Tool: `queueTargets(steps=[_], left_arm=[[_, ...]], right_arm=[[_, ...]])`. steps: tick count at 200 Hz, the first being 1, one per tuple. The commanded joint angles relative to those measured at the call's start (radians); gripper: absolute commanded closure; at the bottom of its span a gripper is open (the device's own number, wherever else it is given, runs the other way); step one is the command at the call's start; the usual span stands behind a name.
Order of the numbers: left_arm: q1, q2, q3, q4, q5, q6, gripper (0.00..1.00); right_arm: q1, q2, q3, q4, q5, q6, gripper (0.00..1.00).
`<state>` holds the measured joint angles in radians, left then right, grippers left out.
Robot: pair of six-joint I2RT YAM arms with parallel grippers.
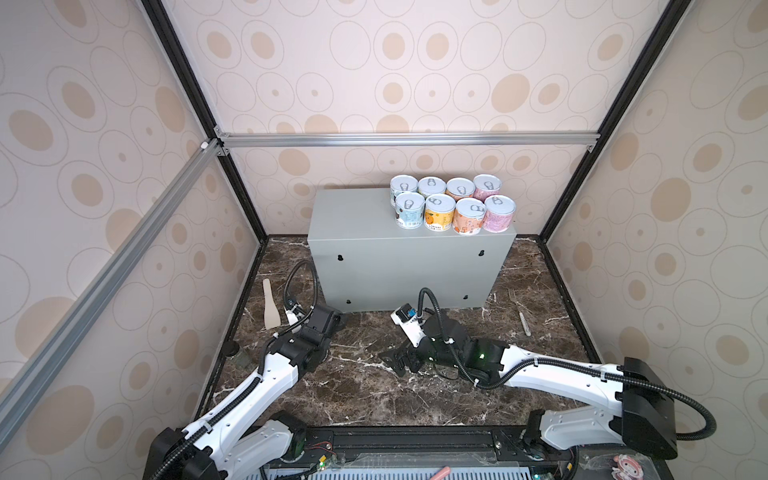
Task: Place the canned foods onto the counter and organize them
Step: 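Draw the left gripper back and lower it to the green table cans, then close the left gripper around the nearer green-labelled can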
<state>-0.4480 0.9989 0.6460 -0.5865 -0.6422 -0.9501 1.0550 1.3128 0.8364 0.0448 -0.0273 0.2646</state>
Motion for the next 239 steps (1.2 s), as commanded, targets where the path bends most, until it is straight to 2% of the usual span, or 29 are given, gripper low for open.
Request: queueTargets(steps=[1, 46, 99, 197, 239], left_arm=[[0.038, -0.016, -0.035, 0.008, 0.026, -0.100, 0.01], [0.065, 0.049, -0.074, 0.069, 0.068, -0.103, 0.01], [0.065, 0.085, -0.112, 0.196, 0.120, -0.012, 0.01], [0.069, 0.191, -0.108, 0.194, 0.051, -0.100, 0.01], [0.102, 0.224, -0.112, 0.191, 0.047, -0.162, 0.01]], right_arm=[[0.007, 0.018, -0.016, 0.033, 0.000, -0.001, 0.01], [0.007, 0.040, -0.023, 0.050, 0.003, -0.003, 0.01], [0.005, 0.058, -0.037, 0.072, 0.012, -0.013, 0.01], [0.004, 0.095, -0.031, 0.087, 0.007, -0.033, 0.01], [0.002, 0.109, -0.033, 0.096, 0.004, -0.042, 0.01]])
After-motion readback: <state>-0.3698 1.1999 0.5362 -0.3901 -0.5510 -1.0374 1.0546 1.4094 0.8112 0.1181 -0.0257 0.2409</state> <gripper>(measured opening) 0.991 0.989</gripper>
